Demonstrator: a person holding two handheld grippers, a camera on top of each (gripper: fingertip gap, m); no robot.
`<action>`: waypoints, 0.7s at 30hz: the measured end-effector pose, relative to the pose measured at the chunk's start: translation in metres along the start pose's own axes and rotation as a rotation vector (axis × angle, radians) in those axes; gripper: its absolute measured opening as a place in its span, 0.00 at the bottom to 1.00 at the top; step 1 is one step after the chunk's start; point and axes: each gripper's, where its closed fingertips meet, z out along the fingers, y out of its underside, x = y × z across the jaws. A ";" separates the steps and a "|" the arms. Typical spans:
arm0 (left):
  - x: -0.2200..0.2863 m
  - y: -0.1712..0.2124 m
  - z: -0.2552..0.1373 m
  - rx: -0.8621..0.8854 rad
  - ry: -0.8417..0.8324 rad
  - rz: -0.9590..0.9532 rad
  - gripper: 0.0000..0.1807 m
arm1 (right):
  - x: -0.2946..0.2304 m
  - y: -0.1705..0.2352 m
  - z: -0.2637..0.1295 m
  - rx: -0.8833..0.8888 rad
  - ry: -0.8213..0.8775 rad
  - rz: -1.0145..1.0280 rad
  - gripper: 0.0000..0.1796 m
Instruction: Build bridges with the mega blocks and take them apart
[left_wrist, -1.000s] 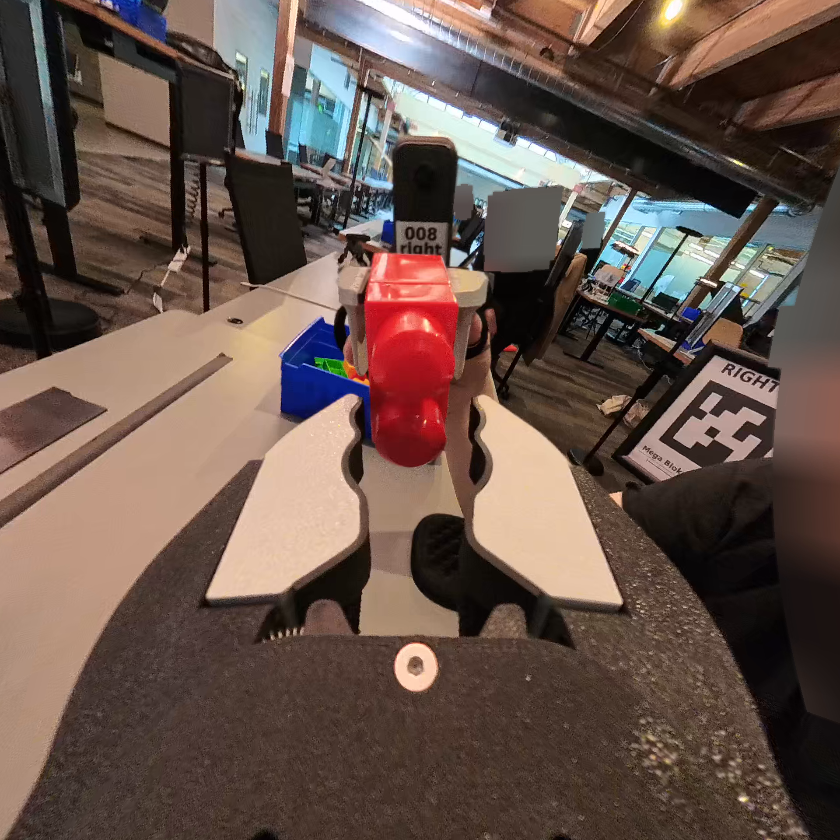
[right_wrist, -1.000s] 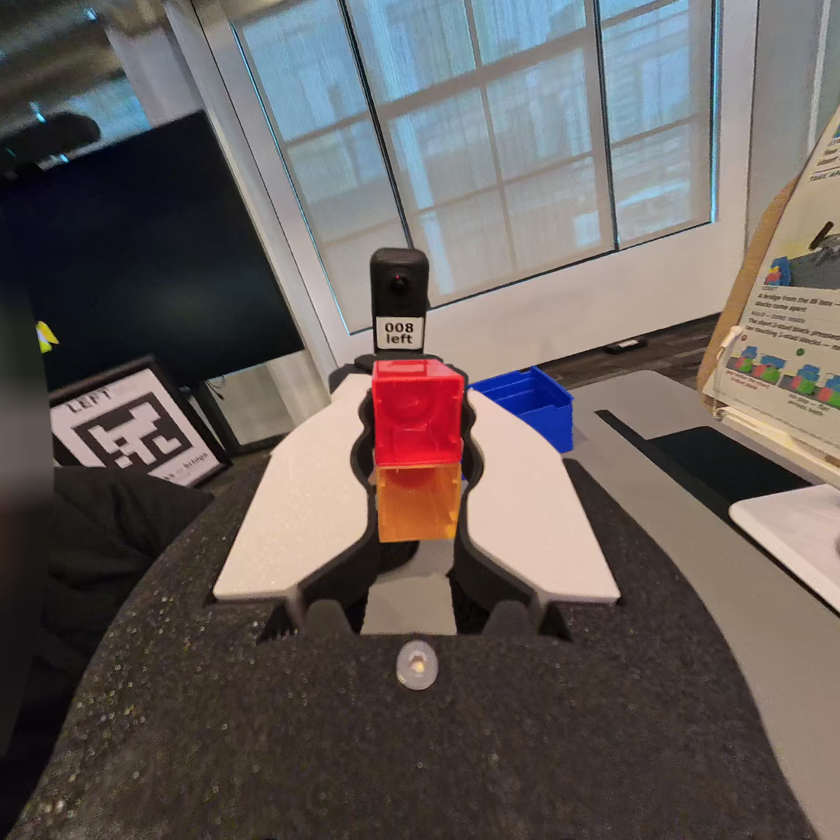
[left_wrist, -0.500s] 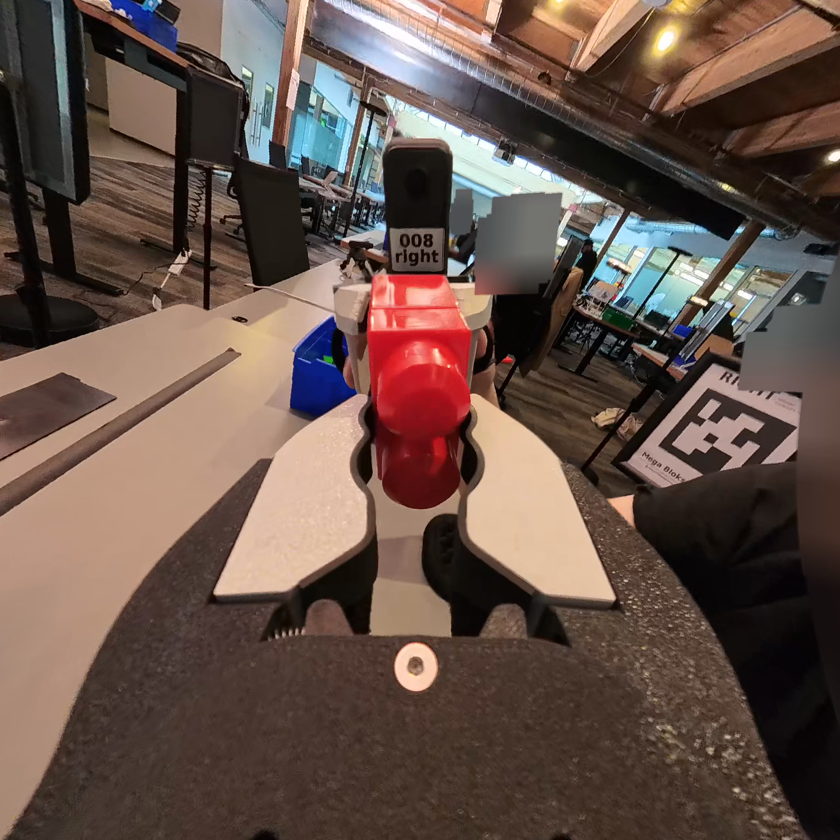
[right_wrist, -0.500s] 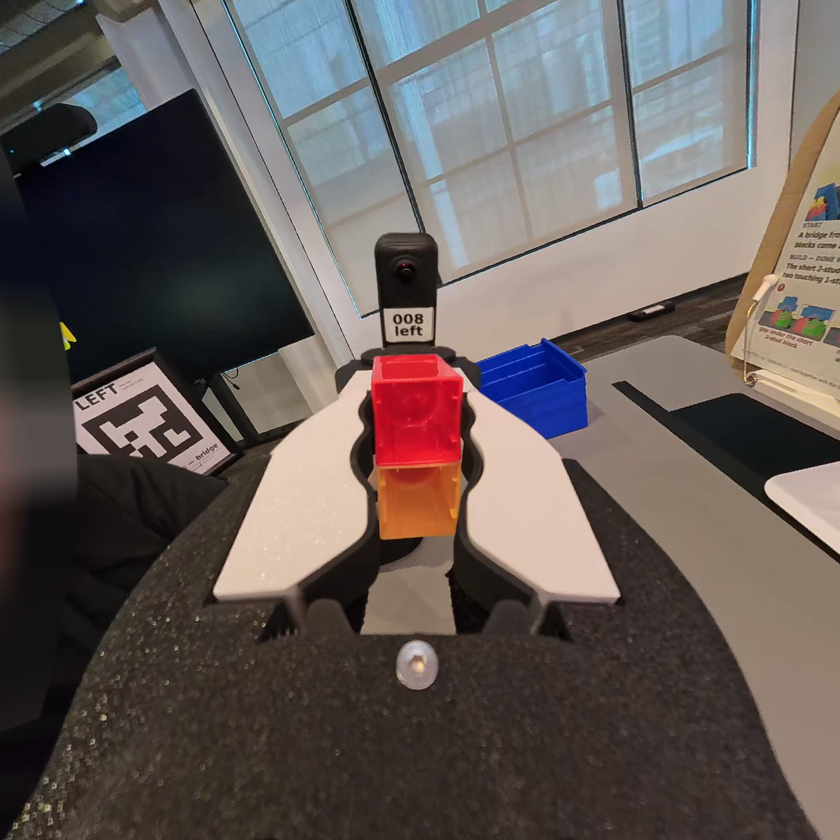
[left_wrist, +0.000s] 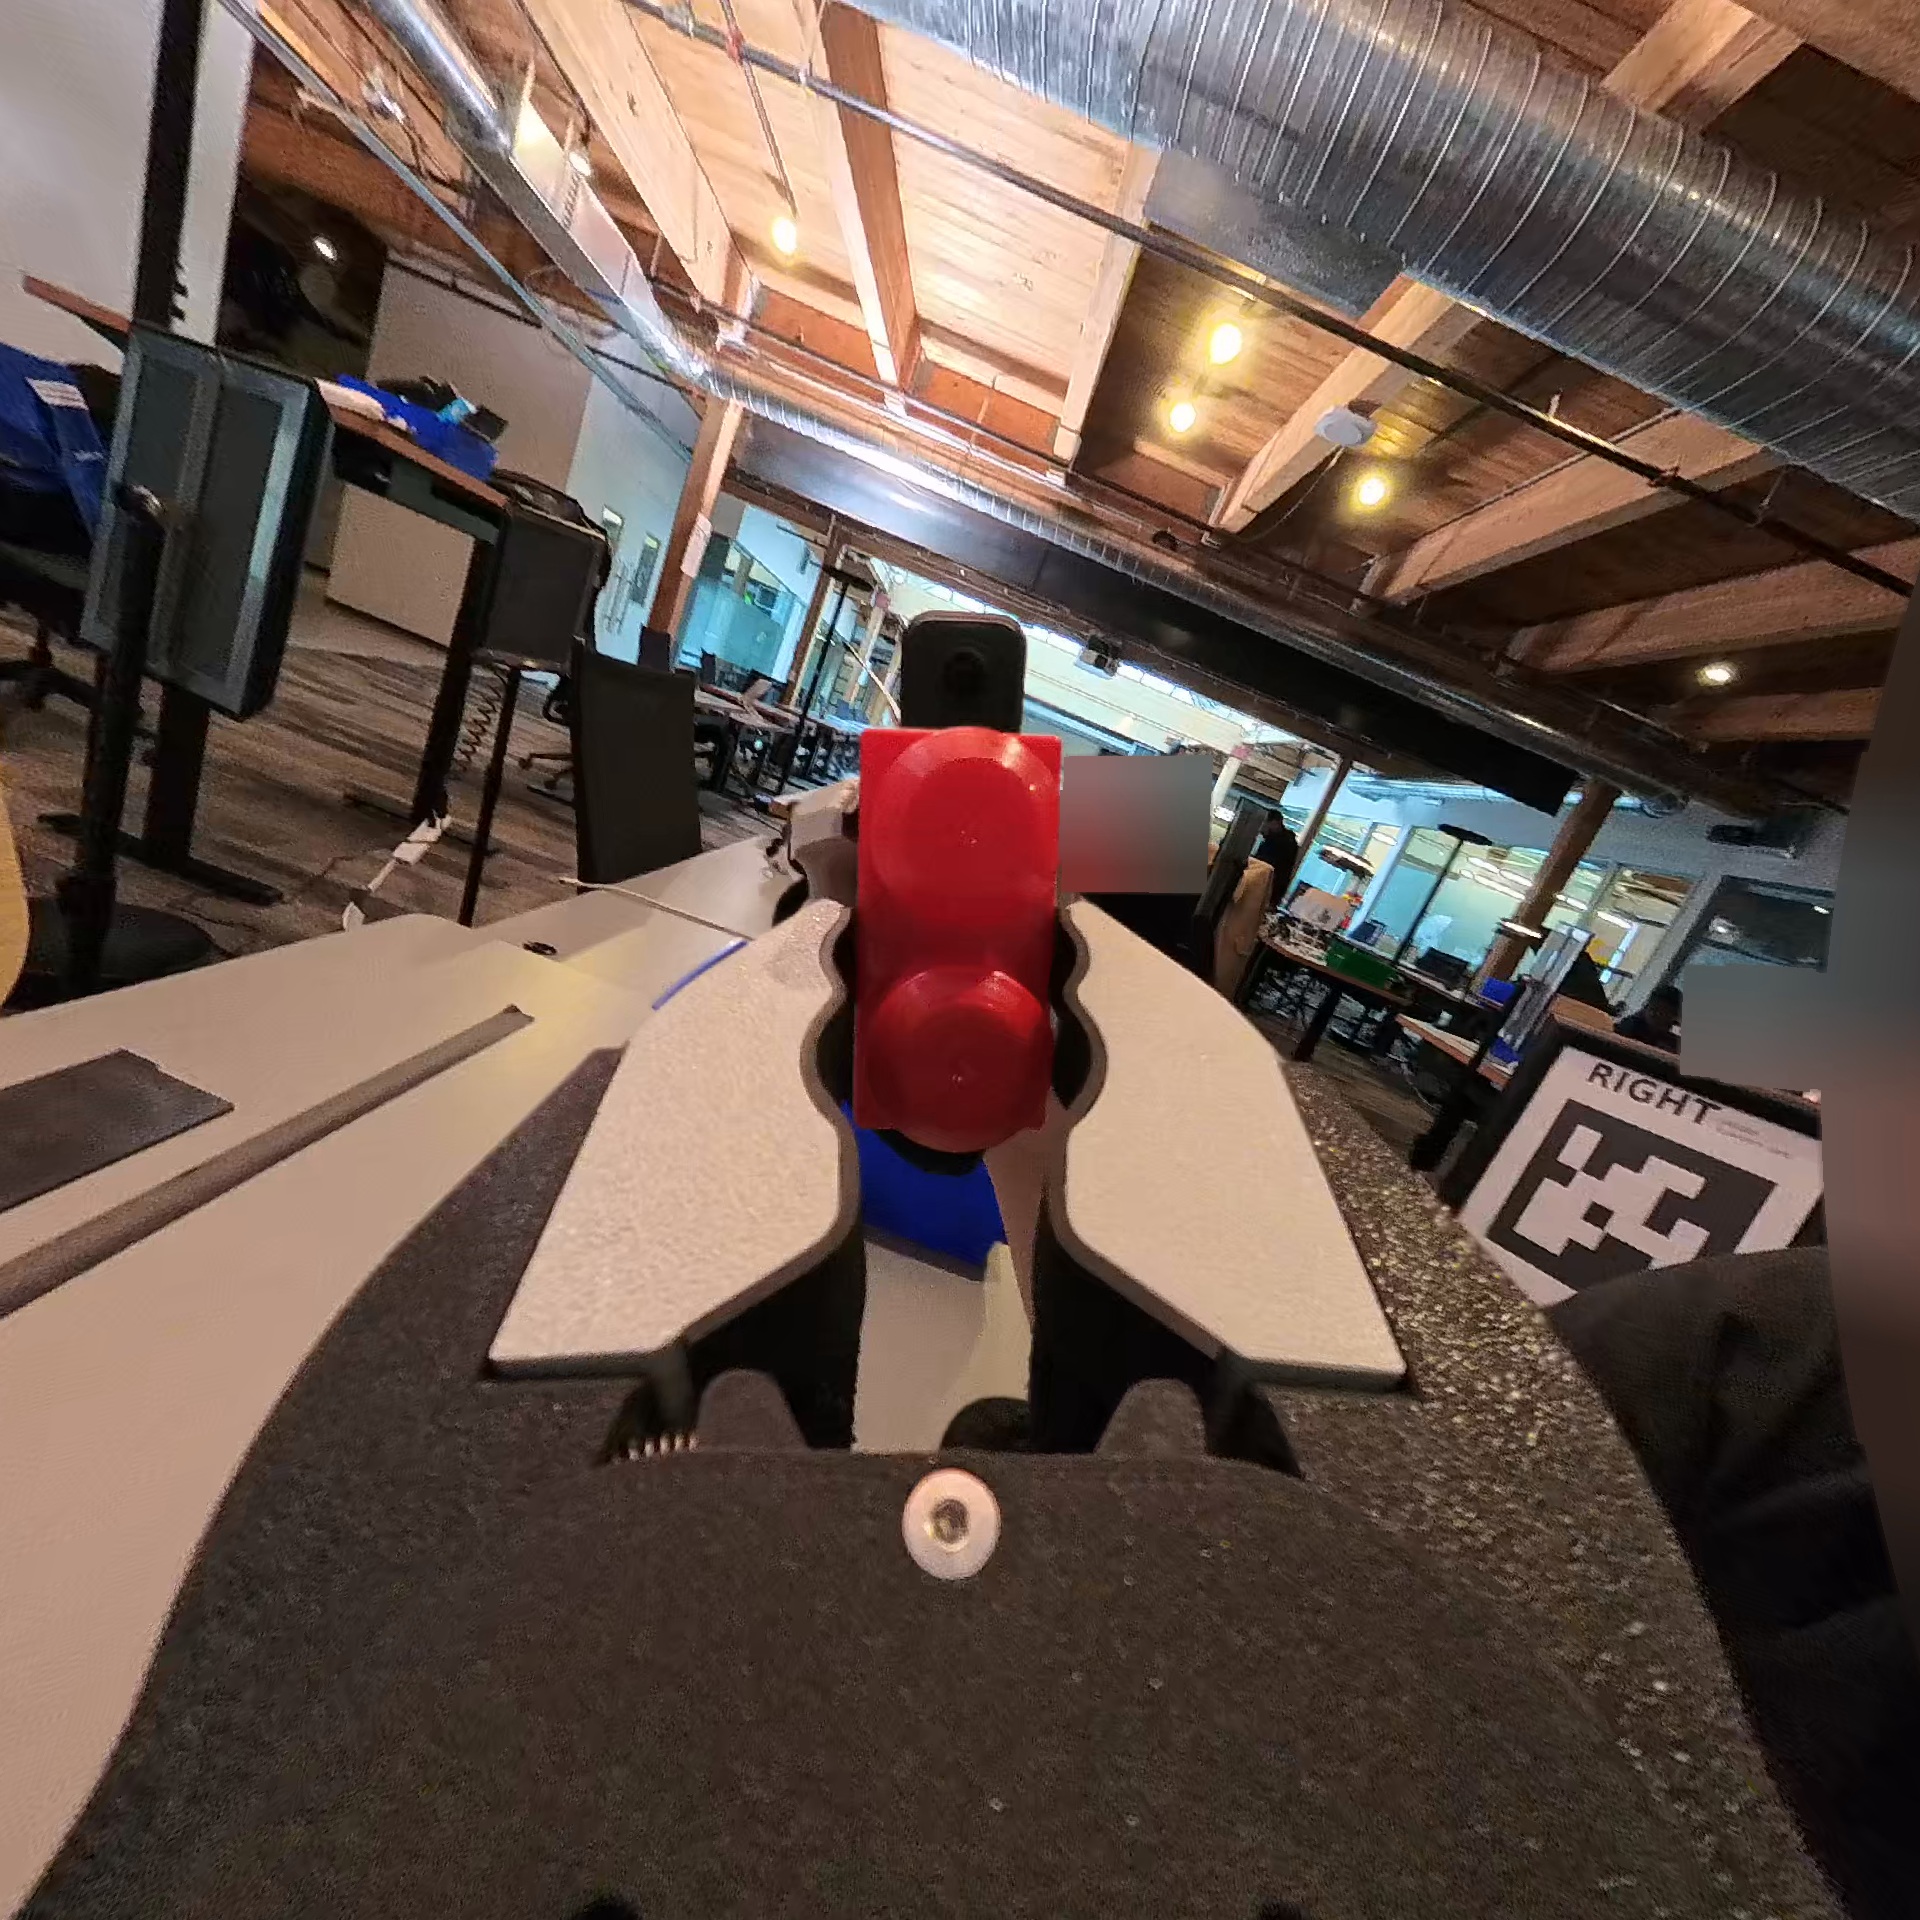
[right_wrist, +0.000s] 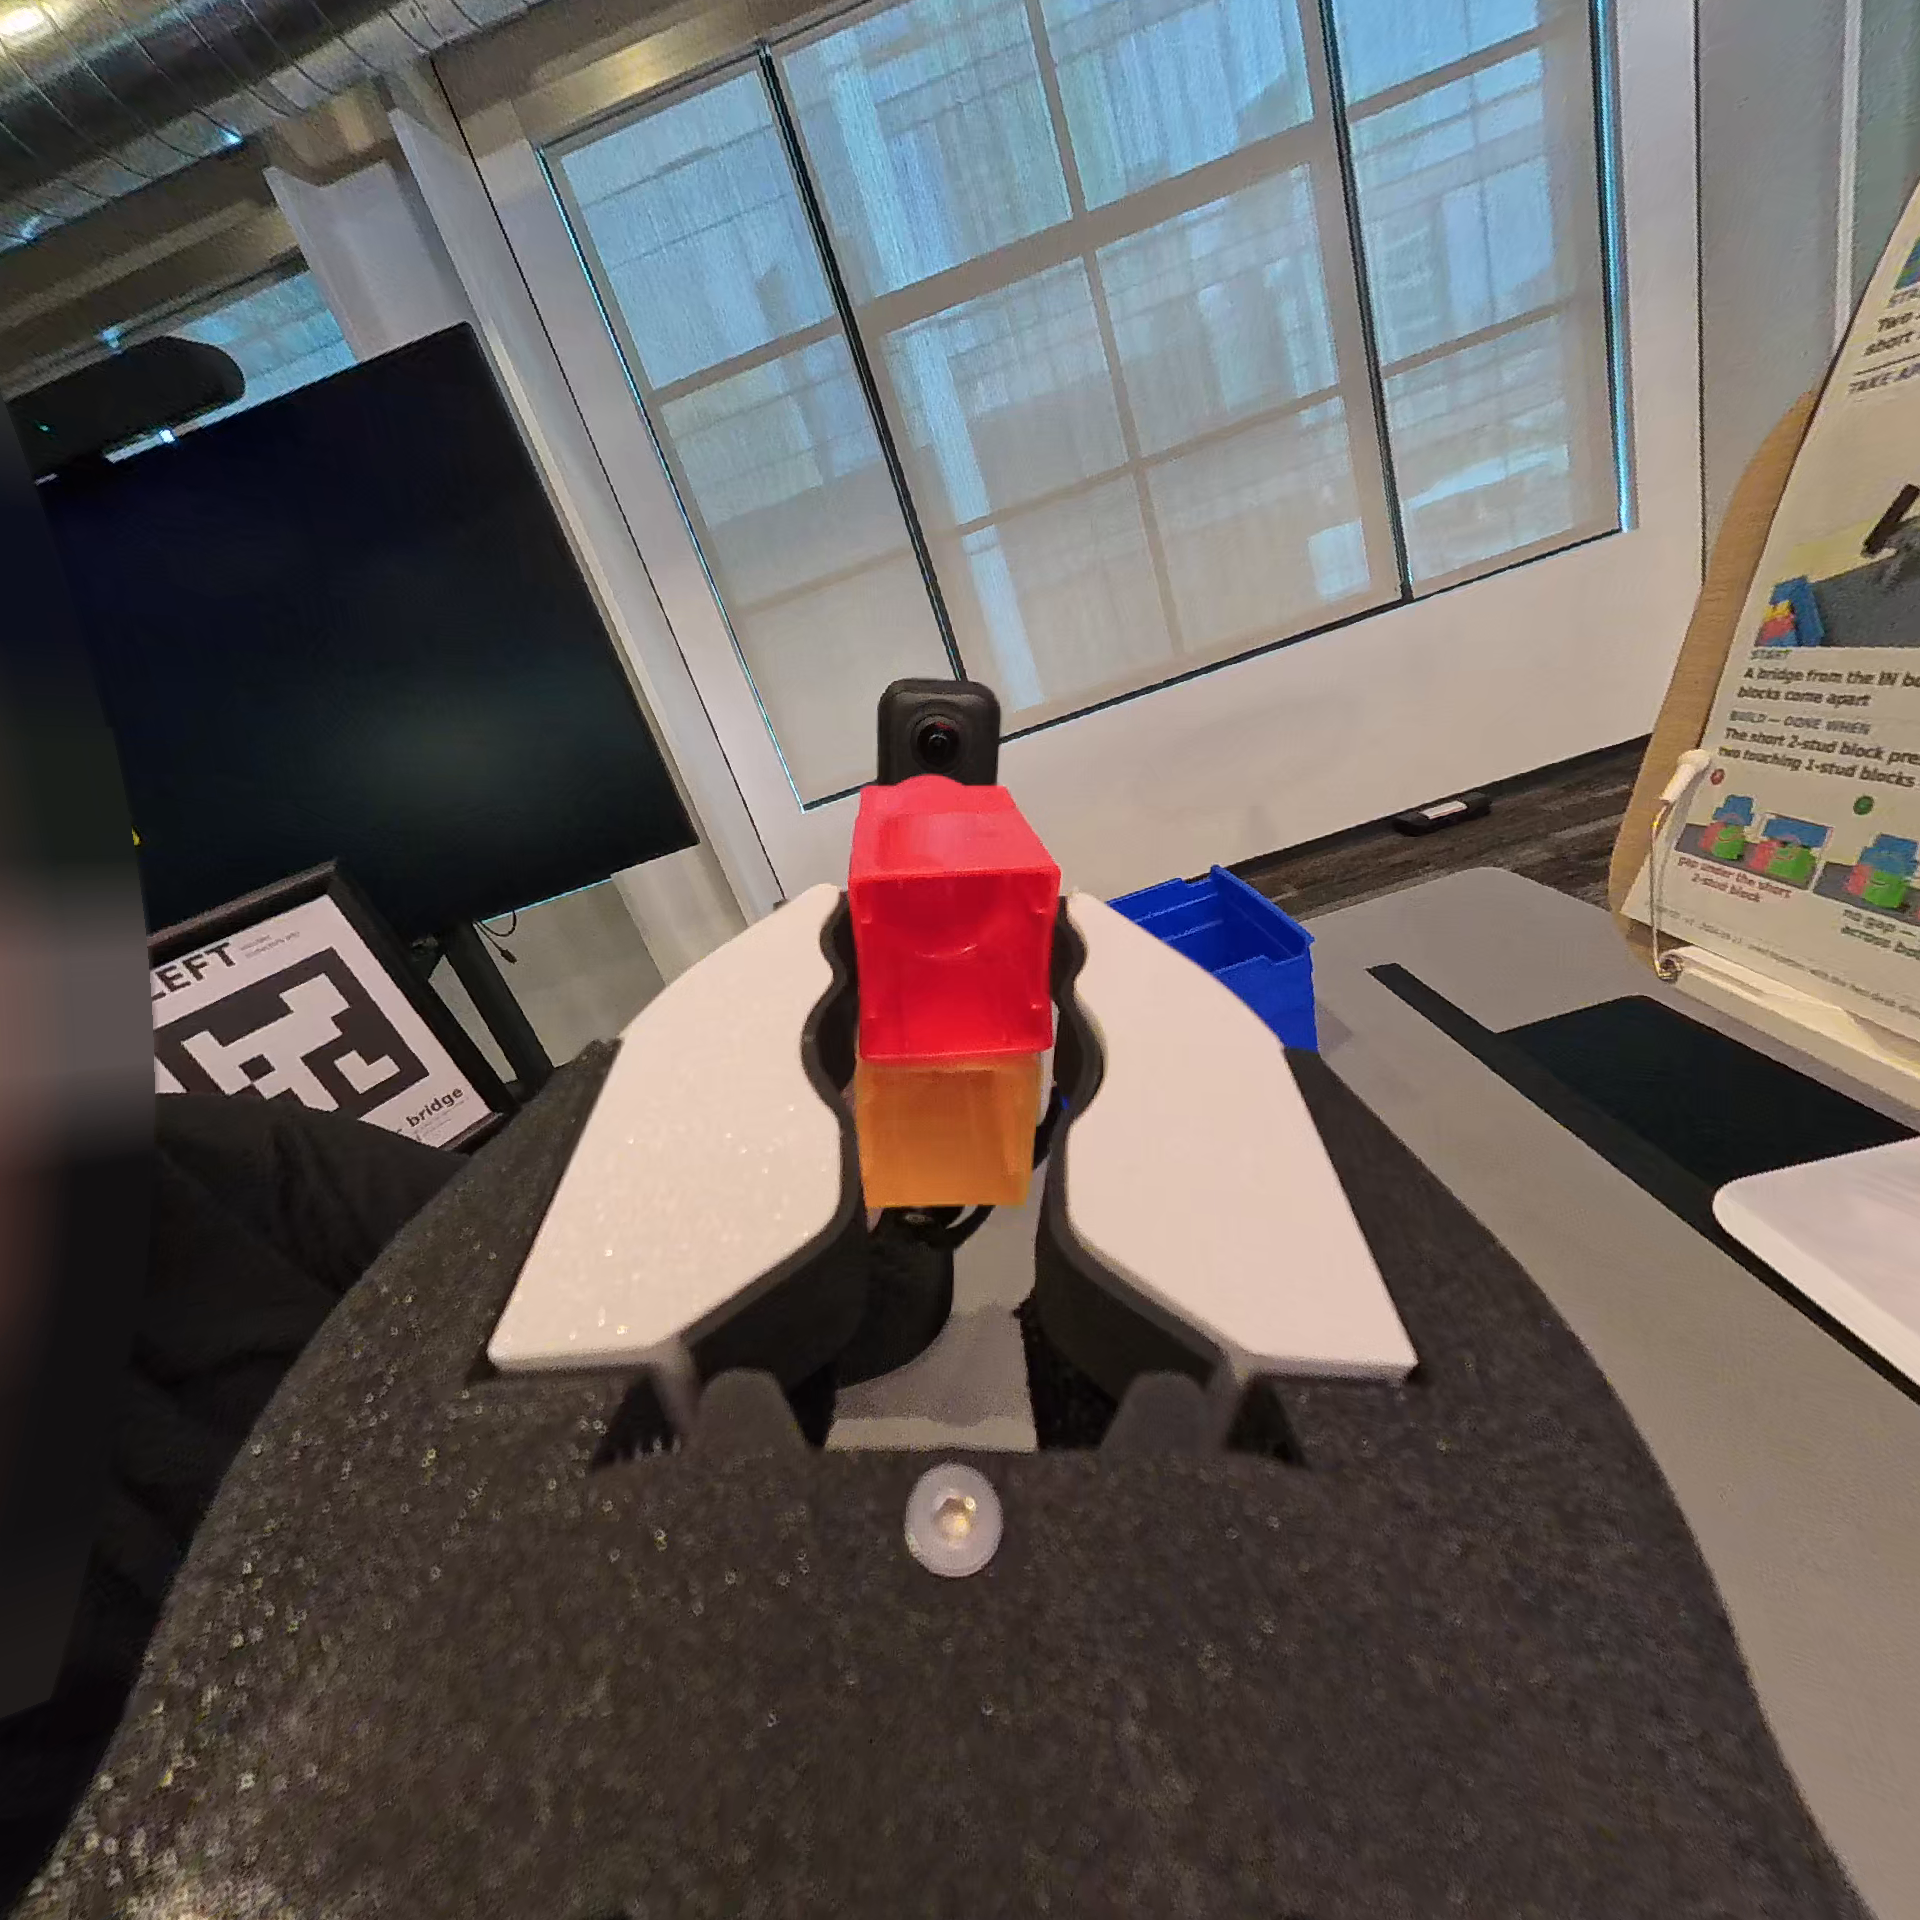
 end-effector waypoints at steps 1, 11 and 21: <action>0.000 -0.001 0.000 0.007 -0.005 0.010 0.19 | -0.001 0.000 0.000 0.002 0.000 -0.004 0.19; 0.001 -0.054 -0.048 0.127 -0.088 0.134 0.19 | 0.007 -0.040 -0.059 0.178 0.028 0.024 0.19; 0.016 -0.032 -0.030 0.001 0.008 0.087 0.19 | 0.034 -0.013 -0.334 -0.159 1.298 -0.071 0.20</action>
